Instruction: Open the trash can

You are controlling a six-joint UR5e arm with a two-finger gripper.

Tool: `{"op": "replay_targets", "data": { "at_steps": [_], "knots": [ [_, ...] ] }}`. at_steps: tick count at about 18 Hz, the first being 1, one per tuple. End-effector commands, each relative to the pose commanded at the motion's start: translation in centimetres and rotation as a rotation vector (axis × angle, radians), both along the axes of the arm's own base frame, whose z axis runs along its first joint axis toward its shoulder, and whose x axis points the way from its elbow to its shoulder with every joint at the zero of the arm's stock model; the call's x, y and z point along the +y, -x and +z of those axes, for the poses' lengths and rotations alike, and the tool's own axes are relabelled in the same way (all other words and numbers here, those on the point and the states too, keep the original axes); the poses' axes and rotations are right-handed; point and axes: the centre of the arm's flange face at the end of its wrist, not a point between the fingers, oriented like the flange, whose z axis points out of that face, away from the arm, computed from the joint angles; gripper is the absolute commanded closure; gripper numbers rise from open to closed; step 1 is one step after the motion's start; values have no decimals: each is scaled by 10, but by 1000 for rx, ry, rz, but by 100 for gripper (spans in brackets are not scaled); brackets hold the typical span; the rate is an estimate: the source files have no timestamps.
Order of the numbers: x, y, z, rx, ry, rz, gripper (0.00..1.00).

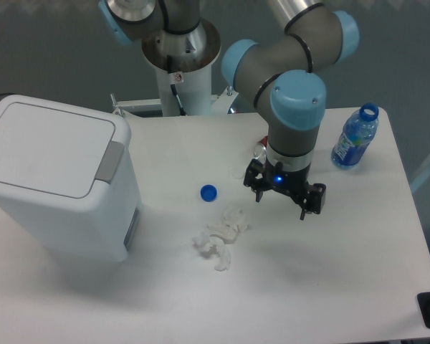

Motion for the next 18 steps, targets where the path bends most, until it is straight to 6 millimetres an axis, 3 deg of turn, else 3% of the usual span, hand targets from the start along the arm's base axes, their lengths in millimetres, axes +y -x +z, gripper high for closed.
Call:
{"op": "replay_targets", "data": {
  "at_steps": [2,4,9,10,13,18],
  "knots": [
    [4,-3,2,-33,-45,40,26],
    [3,-9,12,-51,-79,76,56],
    [7,-46,49,-112,-162,148,94],
    [7,-57,59,-129,-182,152,99],
    [6,-72,84,-167,-255,179,100],
    [8,-69,81,-185,-267,180,100]
  ]
}}
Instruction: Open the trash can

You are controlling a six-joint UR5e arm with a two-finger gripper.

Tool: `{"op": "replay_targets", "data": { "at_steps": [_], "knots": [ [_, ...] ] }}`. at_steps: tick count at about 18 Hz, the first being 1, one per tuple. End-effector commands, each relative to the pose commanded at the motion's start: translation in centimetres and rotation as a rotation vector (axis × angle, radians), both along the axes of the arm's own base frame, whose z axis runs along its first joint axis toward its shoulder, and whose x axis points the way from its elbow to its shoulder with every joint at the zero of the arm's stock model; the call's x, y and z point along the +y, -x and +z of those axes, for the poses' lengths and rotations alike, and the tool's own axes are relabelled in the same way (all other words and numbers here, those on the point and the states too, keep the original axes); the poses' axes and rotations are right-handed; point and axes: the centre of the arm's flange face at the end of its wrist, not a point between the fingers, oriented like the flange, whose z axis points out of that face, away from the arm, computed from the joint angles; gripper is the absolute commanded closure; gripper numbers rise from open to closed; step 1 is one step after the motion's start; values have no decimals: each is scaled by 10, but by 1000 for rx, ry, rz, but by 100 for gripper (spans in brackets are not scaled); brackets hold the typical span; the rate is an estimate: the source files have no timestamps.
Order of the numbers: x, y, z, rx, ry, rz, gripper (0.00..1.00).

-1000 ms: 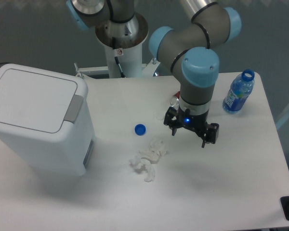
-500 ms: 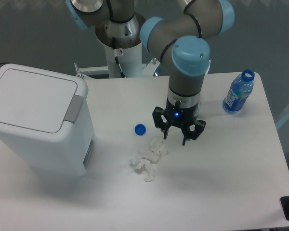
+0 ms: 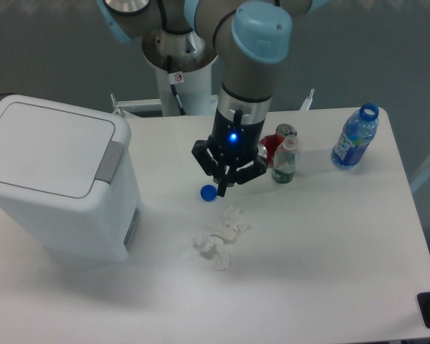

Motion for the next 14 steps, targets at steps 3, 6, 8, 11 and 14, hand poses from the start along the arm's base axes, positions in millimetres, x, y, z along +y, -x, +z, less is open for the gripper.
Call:
{"op": "replay_targets", "data": {
  "at_steps": [3,6,8,11,14],
  "knots": [
    [2,1,6,-3,-17,-1,100],
    [3,0,6,-7,-22,-1,100],
    [4,0,5,-10,-22,0,100],
    [6,0,2,-19,-23,5,100],
    [6,1,3,-18,-24,5,100]
  ]
}}
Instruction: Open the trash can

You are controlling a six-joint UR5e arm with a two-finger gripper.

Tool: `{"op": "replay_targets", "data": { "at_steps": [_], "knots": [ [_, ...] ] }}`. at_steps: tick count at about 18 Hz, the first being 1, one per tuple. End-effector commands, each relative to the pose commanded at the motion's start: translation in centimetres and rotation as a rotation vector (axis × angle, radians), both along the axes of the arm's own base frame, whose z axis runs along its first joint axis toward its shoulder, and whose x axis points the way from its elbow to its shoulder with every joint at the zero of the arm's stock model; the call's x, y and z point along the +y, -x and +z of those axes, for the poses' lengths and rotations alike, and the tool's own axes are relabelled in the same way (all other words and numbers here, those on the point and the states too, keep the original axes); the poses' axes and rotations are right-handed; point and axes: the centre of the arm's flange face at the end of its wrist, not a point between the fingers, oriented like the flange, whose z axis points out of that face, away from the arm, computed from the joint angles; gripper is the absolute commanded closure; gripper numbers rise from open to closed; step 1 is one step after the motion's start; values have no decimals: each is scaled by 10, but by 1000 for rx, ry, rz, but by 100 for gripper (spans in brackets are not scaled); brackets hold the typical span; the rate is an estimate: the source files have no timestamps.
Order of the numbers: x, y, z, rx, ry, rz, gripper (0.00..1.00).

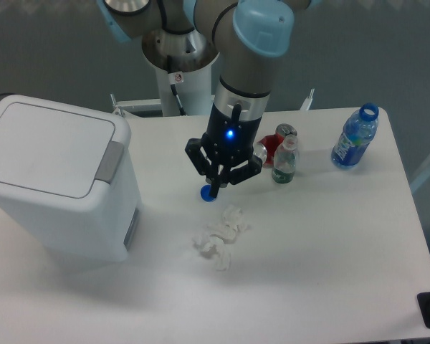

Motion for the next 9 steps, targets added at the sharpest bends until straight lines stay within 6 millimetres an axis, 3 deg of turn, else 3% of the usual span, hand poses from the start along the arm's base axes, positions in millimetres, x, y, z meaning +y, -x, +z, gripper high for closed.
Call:
{"op": "replay_targets", "data": {
  "at_steps": [3,9],
  "knots": [
    [1,-3,3,-2,-1,2,100],
    [11,-26,23,-23,-19,-22,100]
  ]
}}
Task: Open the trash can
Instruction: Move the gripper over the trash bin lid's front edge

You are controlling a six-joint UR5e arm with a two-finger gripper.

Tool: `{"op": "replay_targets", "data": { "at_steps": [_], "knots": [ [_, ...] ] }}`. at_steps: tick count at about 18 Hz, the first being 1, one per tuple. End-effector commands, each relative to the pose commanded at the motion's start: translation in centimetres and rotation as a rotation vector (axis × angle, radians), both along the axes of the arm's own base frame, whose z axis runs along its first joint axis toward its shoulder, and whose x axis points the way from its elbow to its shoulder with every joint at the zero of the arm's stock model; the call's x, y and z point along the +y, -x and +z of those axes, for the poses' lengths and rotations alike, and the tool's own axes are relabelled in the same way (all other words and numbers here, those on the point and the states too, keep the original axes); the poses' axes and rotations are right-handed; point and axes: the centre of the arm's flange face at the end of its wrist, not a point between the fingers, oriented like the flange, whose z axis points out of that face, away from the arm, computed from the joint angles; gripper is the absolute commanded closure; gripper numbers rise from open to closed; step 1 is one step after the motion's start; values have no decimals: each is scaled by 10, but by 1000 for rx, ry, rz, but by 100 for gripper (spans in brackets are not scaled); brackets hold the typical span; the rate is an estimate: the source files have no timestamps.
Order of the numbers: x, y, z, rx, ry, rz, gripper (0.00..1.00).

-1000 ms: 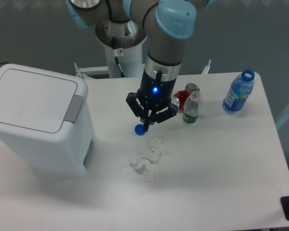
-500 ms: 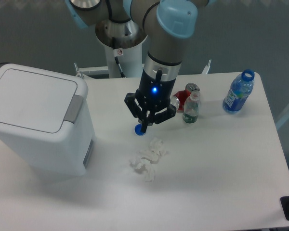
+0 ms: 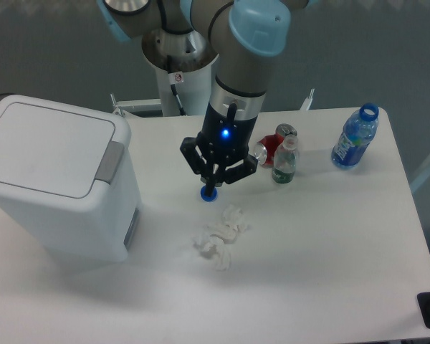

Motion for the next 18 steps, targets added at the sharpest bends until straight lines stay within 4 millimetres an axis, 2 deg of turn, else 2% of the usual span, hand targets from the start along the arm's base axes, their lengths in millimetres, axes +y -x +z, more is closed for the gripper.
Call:
{"op": "replay_targets", "data": {
  "at_steps": [4,11,14,18],
  "knots": [
    [4,-29,26,6,-43,-13,100],
    [15,-76,42,13,-74,-86,100],
    [13,-88,54,0,-116,-102,100],
    [14,-94,49,-23,-119,-104,100]
  ]
}}
